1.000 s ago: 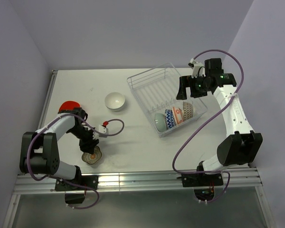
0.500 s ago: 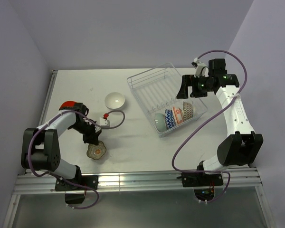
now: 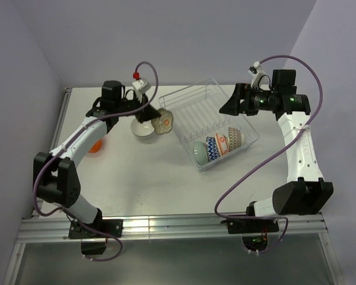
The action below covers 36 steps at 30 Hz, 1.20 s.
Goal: Load the bowls into the dish rack
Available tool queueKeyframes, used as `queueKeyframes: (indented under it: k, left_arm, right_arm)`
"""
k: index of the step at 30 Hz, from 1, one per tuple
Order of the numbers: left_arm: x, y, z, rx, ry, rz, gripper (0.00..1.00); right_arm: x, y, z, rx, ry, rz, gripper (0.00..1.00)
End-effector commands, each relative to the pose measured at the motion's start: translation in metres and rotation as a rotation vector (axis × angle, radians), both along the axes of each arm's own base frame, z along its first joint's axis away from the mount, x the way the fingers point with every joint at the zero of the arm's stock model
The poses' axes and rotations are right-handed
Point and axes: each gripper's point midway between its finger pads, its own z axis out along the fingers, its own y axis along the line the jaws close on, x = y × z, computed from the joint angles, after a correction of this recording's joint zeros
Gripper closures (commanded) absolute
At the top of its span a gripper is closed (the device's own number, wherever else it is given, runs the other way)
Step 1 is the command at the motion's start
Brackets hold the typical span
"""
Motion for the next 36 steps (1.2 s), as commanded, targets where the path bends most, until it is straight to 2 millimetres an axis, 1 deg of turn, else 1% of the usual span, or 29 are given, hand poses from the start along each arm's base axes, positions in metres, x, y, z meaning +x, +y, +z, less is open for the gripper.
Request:
queueKeyframes:
  k: [1,2,3,5,6,7,9,11,12,13,14,15,16,18,19,22,23,25,26,28,29,32,35,36]
  left_arm:
    - [0.032,-0.044,0.104,-0.363,0.007,0.052,1.00]
    - [0.044,-0.050,0.112,-0.397,0.012,0.083,1.00]
    - [0.046,-0.058,0.122,-0.434,0.016,0.082,1.00]
    - [0.052,-0.067,0.148,-0.525,0.030,0.093,1.00]
    - [0.056,-0.075,0.147,-0.547,0.051,0.104,1.00]
    - [0.056,-0.079,0.157,-0.593,0.066,0.103,1.00]
    - [0.059,-0.088,0.161,-0.637,0.111,0.114,1.00]
    - [0.061,-0.093,0.166,-0.671,0.115,0.106,1.00]
    - [0.060,-0.097,0.168,-0.682,0.122,0.097,1.00]
    - [0.059,-0.099,0.170,-0.695,0.141,0.091,1.00]
    - [0.060,-0.102,0.172,-0.708,0.139,0.080,1.00]
    - [0.058,-0.105,0.174,-0.717,0.145,0.071,1.00]
    - [0.057,-0.107,0.175,-0.730,0.170,0.062,1.00]
    - [0.056,-0.112,0.176,-0.742,0.180,0.044,1.00]
    - [0.055,-0.113,0.176,-0.746,0.188,0.039,1.00]
    - [0.050,-0.119,0.177,-0.745,0.197,0.021,1.00]
    - [0.049,-0.119,0.175,-0.745,0.200,0.020,1.00]
    - [0.046,-0.122,0.175,-0.746,0.203,0.014,1.00]
    - [0.044,-0.123,0.175,-0.745,0.205,0.013,1.00]
    - [0.040,-0.126,0.175,-0.745,0.203,0.003,1.00]
    - [0.038,-0.127,0.174,-0.744,0.206,0.001,1.00]
    - [0.034,-0.129,0.175,-0.745,0.207,-0.008,1.00]
    - [0.029,-0.133,0.173,-0.737,0.209,-0.017,1.00]
    - [0.028,-0.134,0.173,-0.736,0.210,-0.019,1.00]
  right_arm:
    - [-0.009,0.012,0.040,0.086,-0.090,0.046,0.05]
    - [-0.013,0.015,0.042,0.098,-0.095,0.057,0.04]
    - [-0.015,0.017,0.044,0.109,-0.092,0.057,0.03]
    - [-0.017,0.022,0.048,0.121,-0.108,0.066,0.02]
    - [-0.017,0.024,0.049,0.129,-0.104,0.063,0.02]
    - [-0.016,0.025,0.052,0.131,-0.119,0.064,0.02]
    - [-0.014,0.032,0.056,0.146,-0.126,0.063,0.02]
    - [-0.012,0.036,0.058,0.160,-0.130,0.056,0.02]
    - [-0.011,0.037,0.059,0.186,-0.110,0.029,0.02]
    - [-0.007,0.038,0.066,0.204,-0.143,0.025,0.02]
    - [-0.007,0.039,0.064,0.223,-0.136,0.016,0.02]
    - [-0.010,0.049,0.067,0.255,-0.116,0.024,0.02]
    - [-0.008,0.056,0.072,0.266,-0.145,0.039,0.02]
    - [-0.005,0.064,0.075,0.283,-0.142,0.036,0.02]
    - [-0.005,0.071,0.078,0.289,-0.157,0.053,0.02]
    - [0.004,0.081,0.080,0.308,-0.151,0.059,0.01]
    - [0.007,0.083,0.086,0.312,-0.163,0.058,0.01]
    - [0.014,0.086,0.086,0.316,-0.158,0.063,0.01]
    - [0.016,0.087,0.092,0.322,-0.165,0.064,0.01]
    - [0.022,0.090,0.091,0.322,-0.158,0.065,0.01]
    - [0.023,0.091,0.094,0.314,-0.173,0.071,0.01]
    - [0.029,0.095,0.092,0.307,-0.164,0.069,0.01]
    - [0.032,0.098,0.094,0.325,-0.155,0.072,0.08]
    - [0.033,0.098,0.095,0.328,-0.160,0.075,0.13]
